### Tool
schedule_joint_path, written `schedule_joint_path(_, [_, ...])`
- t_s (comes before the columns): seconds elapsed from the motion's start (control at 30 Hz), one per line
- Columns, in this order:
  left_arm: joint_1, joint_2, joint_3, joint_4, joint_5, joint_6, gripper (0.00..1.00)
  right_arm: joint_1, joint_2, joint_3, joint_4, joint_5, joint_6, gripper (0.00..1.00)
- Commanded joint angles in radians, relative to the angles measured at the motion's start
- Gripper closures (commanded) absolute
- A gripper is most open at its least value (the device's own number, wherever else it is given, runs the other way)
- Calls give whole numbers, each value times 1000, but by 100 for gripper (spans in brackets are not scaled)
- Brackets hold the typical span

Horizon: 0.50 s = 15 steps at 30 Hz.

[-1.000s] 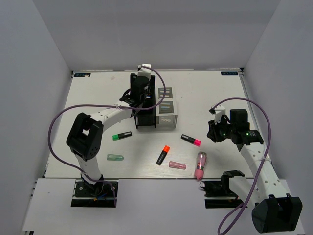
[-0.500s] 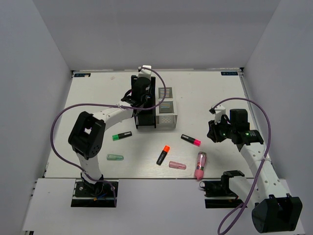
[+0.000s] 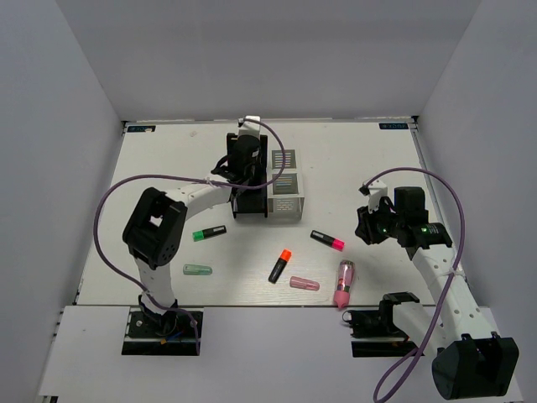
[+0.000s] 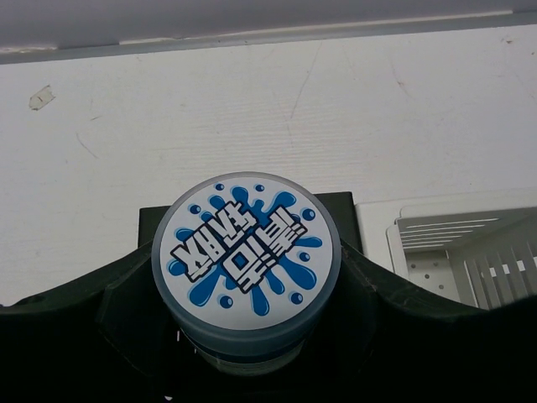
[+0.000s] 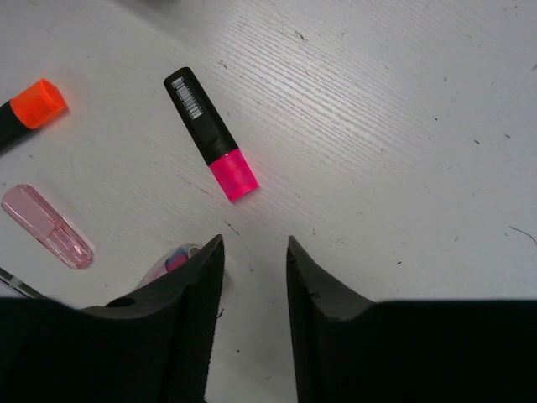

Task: Sort the stationery into containers
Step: Place the stationery in the storage box.

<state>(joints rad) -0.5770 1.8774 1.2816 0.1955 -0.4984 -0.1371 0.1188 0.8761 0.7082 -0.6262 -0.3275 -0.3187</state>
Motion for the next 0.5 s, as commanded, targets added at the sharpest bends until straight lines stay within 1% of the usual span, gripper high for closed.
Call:
schedule_joint_path(0.0, [11, -23, 22, 59, -22, -16, 100, -1, -6, -9, 34, 1, -6, 59])
schedule_joint_path(0.03, [12, -23, 19, 58, -26, -19, 100, -2, -6, -7, 33, 1, -6, 56])
schedule_joint_path(0.07, [12, -27, 16, 56, -26, -24, 97, -2, -6, -9, 33, -1, -5, 53])
schedule_joint_path(0.1, [12, -29, 16, 53, -32, -30, 92, -1, -5, -7, 33, -4, -5, 47])
schedule_joint_path(0.13, [11, -37, 10, 45, -31, -33, 72, -1, -5, -9, 30, -5, -5, 44])
schedule_joint_path(0.17, [11, -40, 5, 47, -31, -32, 58, 4, -6, -9, 31, -5, -8, 42])
schedule_joint_path(0.2, [11, -44, -13, 47, -28, -35, 46, -1, -6, -12, 31, -7, -10, 41])
schedule_joint_path(0.23, [8, -53, -19, 47, -28, -35, 27, -1, -5, -9, 29, -7, -10, 39])
schedule_joint_path(0.27, [6, -67, -24, 45, -26, -32, 18, -1, -6, -7, 29, -8, -8, 37])
schedule_joint_path(0.33, [0, -90, -54, 45, -26, -29, 3, -1, -6, -9, 29, -8, -10, 37])
schedule_joint_path(0.37, [0, -118, -60, 42, -25, -25, 1, -1, -5, -9, 28, -10, -10, 35])
schedule_joint_path(0.47, [-1, -159, -91, 25, -26, -36, 1, -1, -6, -7, 26, -13, -10, 35])
